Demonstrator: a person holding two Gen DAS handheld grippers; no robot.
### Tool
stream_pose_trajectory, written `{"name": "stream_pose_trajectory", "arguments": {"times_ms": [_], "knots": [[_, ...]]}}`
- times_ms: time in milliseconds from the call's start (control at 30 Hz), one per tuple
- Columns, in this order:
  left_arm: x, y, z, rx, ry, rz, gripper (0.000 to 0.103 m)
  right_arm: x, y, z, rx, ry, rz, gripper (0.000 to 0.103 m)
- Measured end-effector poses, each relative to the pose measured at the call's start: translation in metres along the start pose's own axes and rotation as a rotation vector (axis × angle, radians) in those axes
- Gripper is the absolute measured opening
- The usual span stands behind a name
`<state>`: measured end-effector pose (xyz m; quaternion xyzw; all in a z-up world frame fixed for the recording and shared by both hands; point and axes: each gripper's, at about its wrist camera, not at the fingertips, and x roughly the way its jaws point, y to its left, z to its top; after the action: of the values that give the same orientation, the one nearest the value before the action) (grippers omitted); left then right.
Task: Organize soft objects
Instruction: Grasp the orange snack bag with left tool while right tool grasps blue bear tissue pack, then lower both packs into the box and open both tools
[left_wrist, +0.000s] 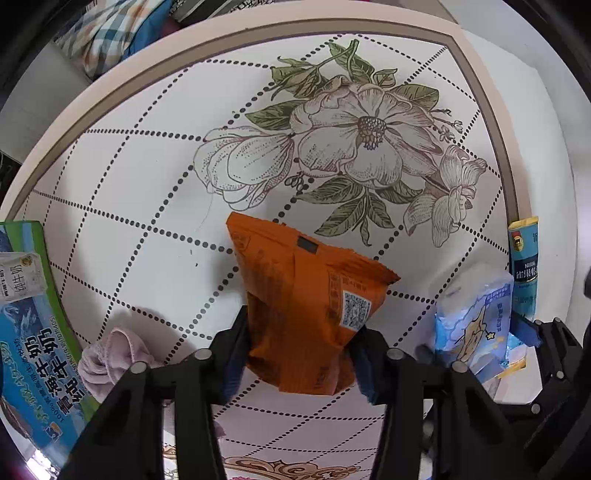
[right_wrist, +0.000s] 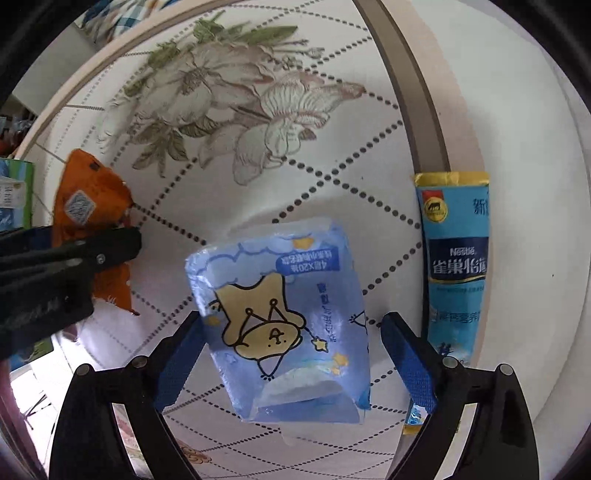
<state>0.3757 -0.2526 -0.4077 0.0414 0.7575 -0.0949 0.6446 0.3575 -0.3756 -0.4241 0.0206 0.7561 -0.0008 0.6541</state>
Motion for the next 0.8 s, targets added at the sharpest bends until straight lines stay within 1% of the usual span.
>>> {"name": "stream_pose_trajectory", "arguments": {"times_ms": [33,67,100,167,200,267,333,400,500,567,633,700,733,767,800], "knots": [[0.0,0.0,0.0,-0.003,-0.004,0.002,0.045,-0.001,0.002,-0.002,0.011,-0.008,-0.034,0.088],[-0.002,0.0,-0.003,-0.003,-0.008,0.001,0.044,0.0,0.01,-0.004,0.02,-0.02,-0.05,0.08],[-0.003,0.001,-0.005,-0.001,-0.011,0.001,0.044,-0.001,0.012,-0.005,0.028,-0.029,-0.049,0.076],[-0.006,-0.001,-0.015,0.001,-0.026,0.003,0.044,-0.007,0.01,-0.004,0.049,-0.036,-0.047,0.06],[-0.007,-0.001,-0.018,0.002,-0.031,0.004,0.044,-0.012,0.004,-0.002,0.07,-0.036,-0.03,0.059],[-0.009,0.005,-0.025,-0.011,-0.026,-0.003,0.044,-0.021,-0.009,0.002,0.101,-0.038,0.005,0.051],[-0.012,0.01,-0.031,-0.027,-0.02,-0.029,0.044,-0.029,-0.012,0.001,0.13,-0.037,0.03,0.048],[-0.017,0.017,-0.039,-0.032,-0.043,-0.03,0.044,-0.038,-0.015,-0.003,0.147,-0.038,0.056,0.048],[-0.036,0.025,-0.045,-0.03,-0.075,-0.055,0.044,-0.058,-0.012,-0.011,0.16,-0.054,0.079,0.047],[-0.057,0.028,-0.05,-0.023,-0.112,-0.083,0.044,-0.072,-0.009,-0.018,0.167,-0.075,0.097,0.047],[-0.084,0.035,-0.064,-0.01,-0.158,-0.115,0.044,-0.095,-0.001,-0.027,0.17,-0.106,0.119,0.047],[-0.107,0.044,-0.075,-0.002,-0.197,-0.138,0.044,-0.126,0.013,-0.043,0.158,-0.148,0.137,0.047],[-0.123,0.054,-0.081,0.005,-0.222,-0.15,0.044,-0.144,0.025,-0.05,0.148,-0.176,0.143,0.047],[-0.138,0.062,-0.081,0.009,-0.241,-0.157,0.044,-0.153,0.032,-0.058,0.141,-0.191,0.146,0.047],[-0.154,0.075,-0.092,0.012,-0.269,-0.165,0.044,-0.168,0.041,-0.066,0.132,-0.212,0.156,0.047]]}}
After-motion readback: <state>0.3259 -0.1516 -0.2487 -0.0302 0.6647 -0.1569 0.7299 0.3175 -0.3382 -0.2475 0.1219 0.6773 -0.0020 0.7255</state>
